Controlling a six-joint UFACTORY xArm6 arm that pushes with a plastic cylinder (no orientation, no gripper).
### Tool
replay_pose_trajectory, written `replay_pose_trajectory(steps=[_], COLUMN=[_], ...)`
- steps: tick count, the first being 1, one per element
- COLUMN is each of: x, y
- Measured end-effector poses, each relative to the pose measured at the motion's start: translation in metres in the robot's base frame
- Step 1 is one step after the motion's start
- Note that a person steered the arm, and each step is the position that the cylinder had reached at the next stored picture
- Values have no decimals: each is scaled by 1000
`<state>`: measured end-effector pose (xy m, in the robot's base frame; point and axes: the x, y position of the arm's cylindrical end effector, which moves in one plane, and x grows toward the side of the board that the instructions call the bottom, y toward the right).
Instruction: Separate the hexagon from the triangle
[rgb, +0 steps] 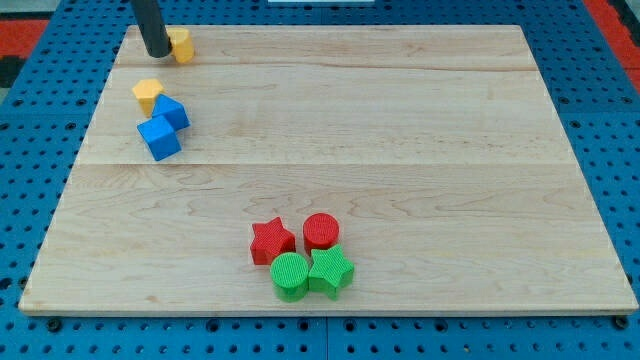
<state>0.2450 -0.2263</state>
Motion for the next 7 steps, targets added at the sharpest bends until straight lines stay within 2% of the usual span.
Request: replay_pose_trajectory(steps=[1, 2, 4, 5, 7], x=[25, 27, 99, 102, 101], y=[6, -3, -52, -5, 50])
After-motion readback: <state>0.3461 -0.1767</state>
